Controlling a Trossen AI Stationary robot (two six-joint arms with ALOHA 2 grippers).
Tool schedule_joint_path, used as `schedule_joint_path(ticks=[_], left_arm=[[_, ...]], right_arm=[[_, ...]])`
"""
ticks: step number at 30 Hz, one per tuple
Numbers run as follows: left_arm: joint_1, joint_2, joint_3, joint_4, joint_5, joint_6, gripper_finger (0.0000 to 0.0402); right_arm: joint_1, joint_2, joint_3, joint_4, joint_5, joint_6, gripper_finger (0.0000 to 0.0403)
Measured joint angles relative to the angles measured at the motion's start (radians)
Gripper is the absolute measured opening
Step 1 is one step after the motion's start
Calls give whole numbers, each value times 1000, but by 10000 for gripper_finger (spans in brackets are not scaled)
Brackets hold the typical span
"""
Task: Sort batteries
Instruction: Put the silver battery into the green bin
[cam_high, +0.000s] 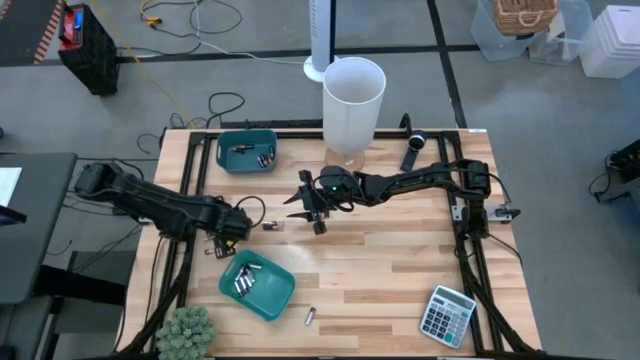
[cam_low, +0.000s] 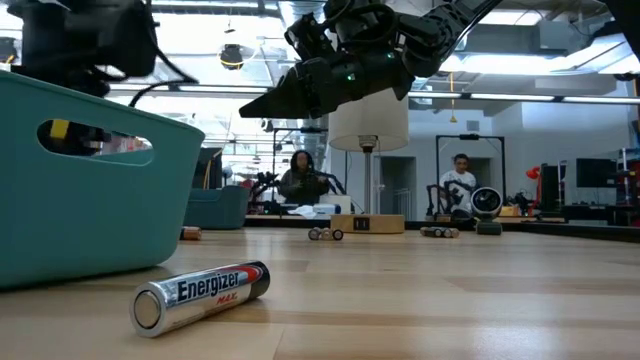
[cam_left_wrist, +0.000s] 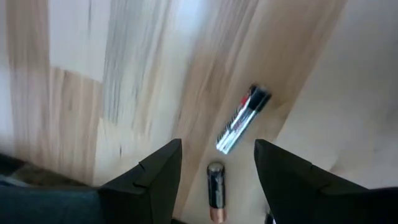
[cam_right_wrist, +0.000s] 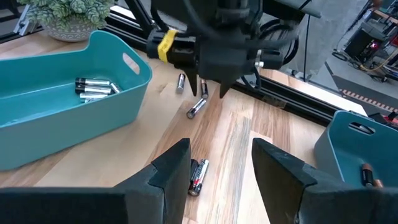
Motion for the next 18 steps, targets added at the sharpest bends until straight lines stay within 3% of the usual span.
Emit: schedule_joint_path(ticks=[9,18], left_arm=[[46,149,0,82,39,45,199],[55,199,0,126,42,40,197]], right_arm=[[1,0,0,-4,0,0,189],[2,0,0,-7,0,0,189]])
